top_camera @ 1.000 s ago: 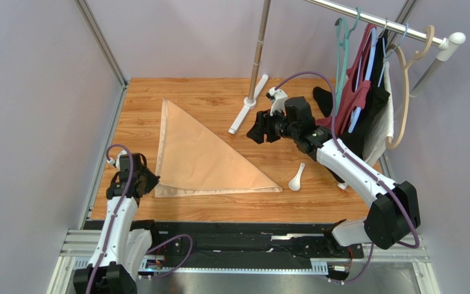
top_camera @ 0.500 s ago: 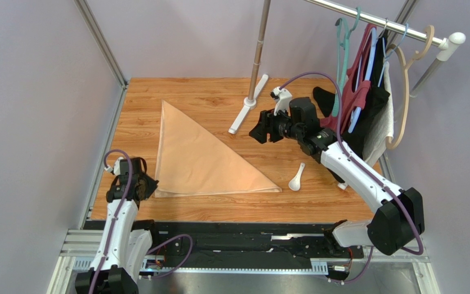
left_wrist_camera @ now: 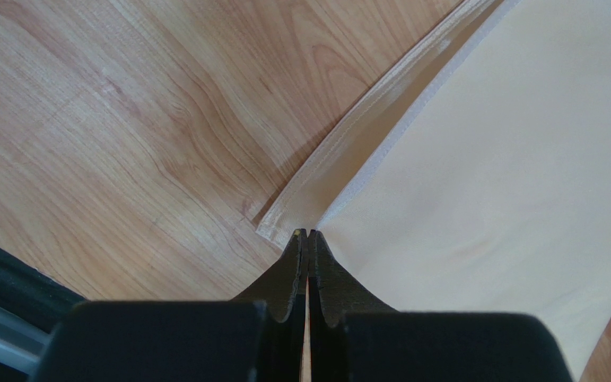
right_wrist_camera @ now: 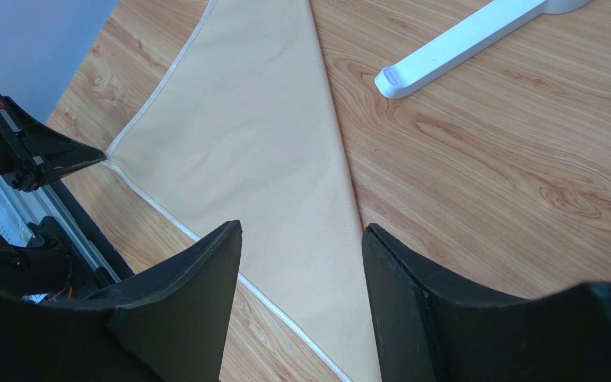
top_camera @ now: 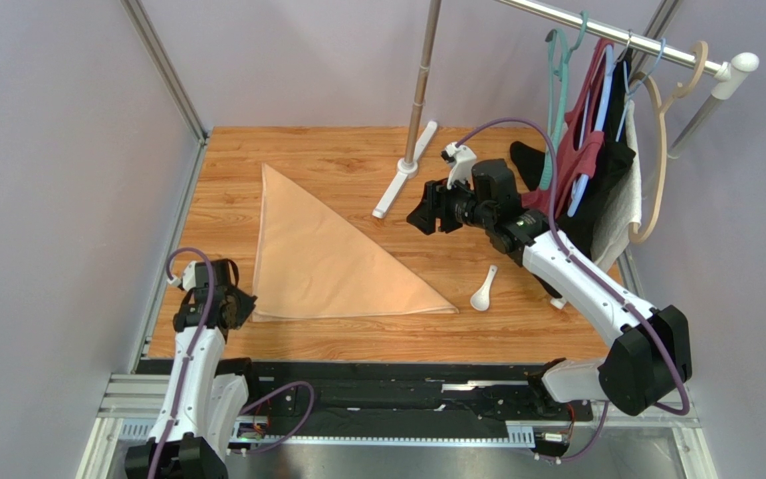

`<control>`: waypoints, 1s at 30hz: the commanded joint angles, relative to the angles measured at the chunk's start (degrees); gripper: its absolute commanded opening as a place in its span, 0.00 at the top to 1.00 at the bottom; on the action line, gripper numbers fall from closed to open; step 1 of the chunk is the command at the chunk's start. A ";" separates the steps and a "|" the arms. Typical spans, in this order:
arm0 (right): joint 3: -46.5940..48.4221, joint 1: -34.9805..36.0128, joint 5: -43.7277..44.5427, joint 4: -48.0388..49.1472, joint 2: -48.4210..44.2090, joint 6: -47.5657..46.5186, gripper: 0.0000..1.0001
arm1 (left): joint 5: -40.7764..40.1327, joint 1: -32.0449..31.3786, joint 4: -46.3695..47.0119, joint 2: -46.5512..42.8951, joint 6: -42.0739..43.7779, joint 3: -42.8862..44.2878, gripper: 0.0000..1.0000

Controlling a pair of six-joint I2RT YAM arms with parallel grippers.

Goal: Fold the napkin, place the utensils inside, and roll it up
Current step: Fold the napkin

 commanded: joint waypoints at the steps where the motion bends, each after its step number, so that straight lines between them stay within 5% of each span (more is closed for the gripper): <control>1: -0.14 -0.32 0.02 1.11 -1.58 -0.71 0.39 | -1.21 0.71 -1.05 -0.71 -1.77 -0.95 1.00; 12: -0.05 -0.14 -0.07 1.11 -0.88 -0.88 0.38 | -0.42 2.38 0.52 -0.80 -1.07 -1.74 0.95; 13: -0.05 -0.32 -0.24 1.11 -0.88 -0.79 0.38 | -0.25 2.56 0.61 -0.80 -0.98 -1.74 0.88; 15: 0.04 -0.23 -0.33 0.94 -0.62 -0.79 0.38 | 0.10 3.00 0.96 -0.89 -0.63 -1.57 0.52; 18: 0.22 -0.23 -0.15 0.59 -0.26 -0.88 0.38 | -0.33 3.44 0.96 -0.63 0.25 0.18 0.23; 24: 0.40 -0.23 0.55 -2.31 0.18 -0.71 0.38 | -2.35 3.61 0.79 3.32 9.02 10.79 0.20; 30: -3.21 -0.23 10.37 -10.39 0.09 1.05 0.39 | -2.00 1.43 4.21 8.95 25.89 25.99 0.22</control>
